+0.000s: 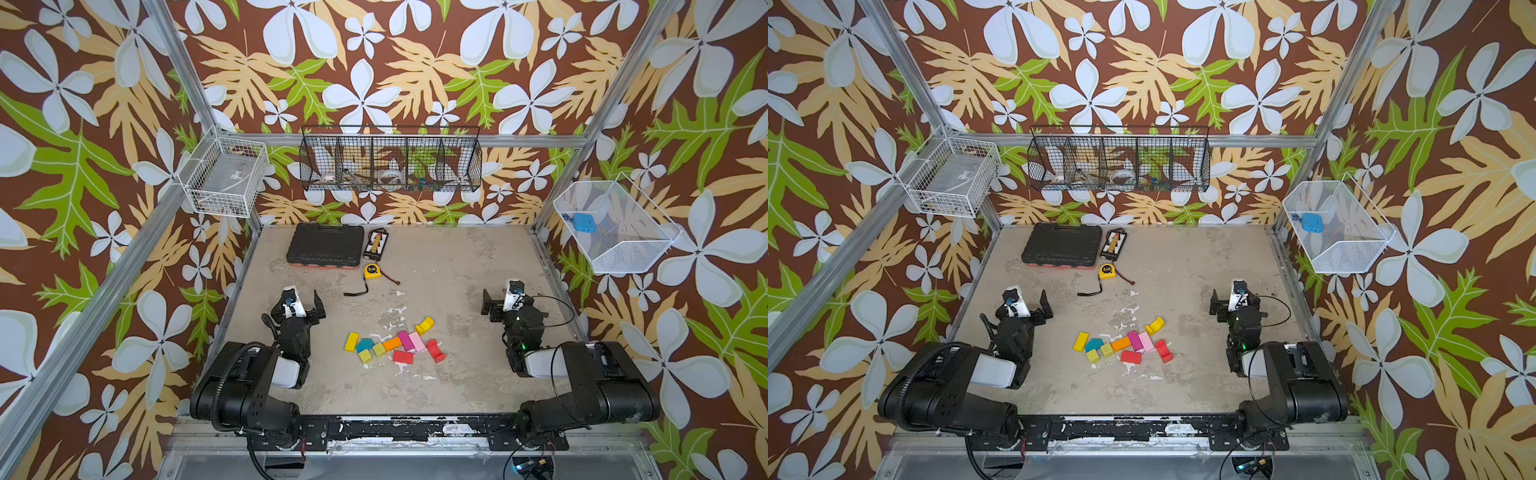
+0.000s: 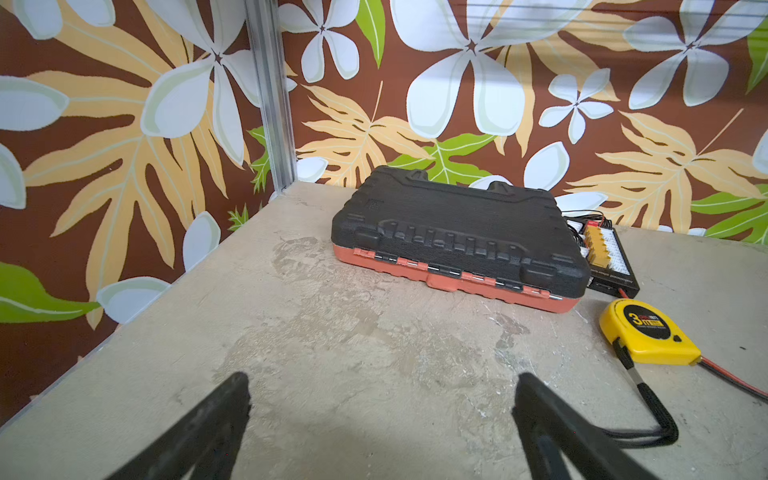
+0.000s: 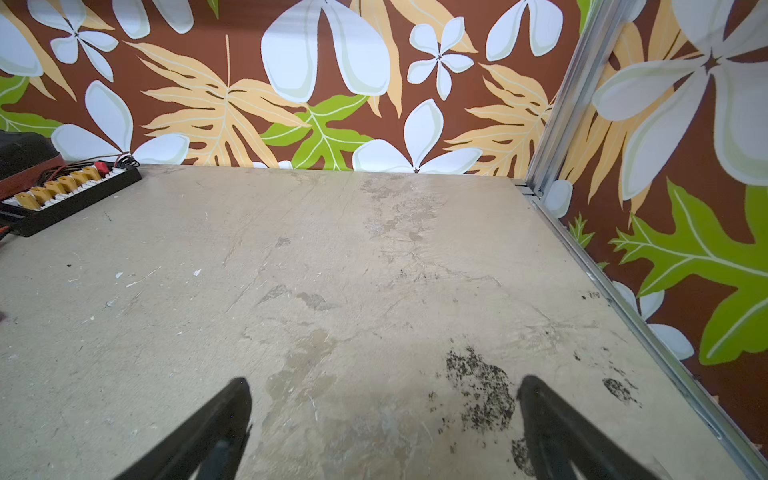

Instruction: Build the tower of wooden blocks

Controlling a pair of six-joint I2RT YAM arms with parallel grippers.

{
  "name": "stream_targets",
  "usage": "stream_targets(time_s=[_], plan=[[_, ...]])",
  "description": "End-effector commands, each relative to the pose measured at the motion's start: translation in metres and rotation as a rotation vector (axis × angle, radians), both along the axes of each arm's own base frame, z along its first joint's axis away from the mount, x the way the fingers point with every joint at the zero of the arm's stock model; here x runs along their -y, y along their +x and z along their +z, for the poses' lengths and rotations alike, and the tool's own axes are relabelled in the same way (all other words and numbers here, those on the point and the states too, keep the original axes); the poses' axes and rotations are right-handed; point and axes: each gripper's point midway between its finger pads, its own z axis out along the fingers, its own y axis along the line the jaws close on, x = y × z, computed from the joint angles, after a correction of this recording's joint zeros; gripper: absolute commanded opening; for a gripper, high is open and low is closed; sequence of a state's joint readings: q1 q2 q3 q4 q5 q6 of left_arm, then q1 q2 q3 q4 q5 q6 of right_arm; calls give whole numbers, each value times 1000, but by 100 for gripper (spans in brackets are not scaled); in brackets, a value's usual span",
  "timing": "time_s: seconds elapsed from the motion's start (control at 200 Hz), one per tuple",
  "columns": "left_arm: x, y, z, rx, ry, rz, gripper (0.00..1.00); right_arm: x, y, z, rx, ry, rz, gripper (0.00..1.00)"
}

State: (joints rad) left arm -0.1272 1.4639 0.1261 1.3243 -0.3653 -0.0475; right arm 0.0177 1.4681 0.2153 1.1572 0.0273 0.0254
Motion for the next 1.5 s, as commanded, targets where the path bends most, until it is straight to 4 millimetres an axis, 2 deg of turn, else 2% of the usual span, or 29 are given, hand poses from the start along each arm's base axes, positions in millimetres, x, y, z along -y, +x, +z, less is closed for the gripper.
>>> stream_targets(time_s=[0.0, 1.232, 1.317, 1.392, 1.452, 1.492], plan=[[-1, 1, 11, 45, -4, 5, 100, 0, 1, 3, 10, 3, 1, 100], [-1, 0, 11, 47, -4, 4, 100, 0, 1, 3, 11, 3, 0, 100], [3, -2, 24, 70, 1, -20, 100, 0, -1, 4, 16, 2, -2, 100], [10, -4, 37, 58, -2, -64, 100, 5, 7, 21, 20, 1, -50, 100], [6, -10, 46, 63, -83, -35, 100, 12, 13, 27, -66, 50, -117, 100], [11, -15, 53, 72, -99, -67, 100, 6, 16, 36, -83, 68, -89, 100]])
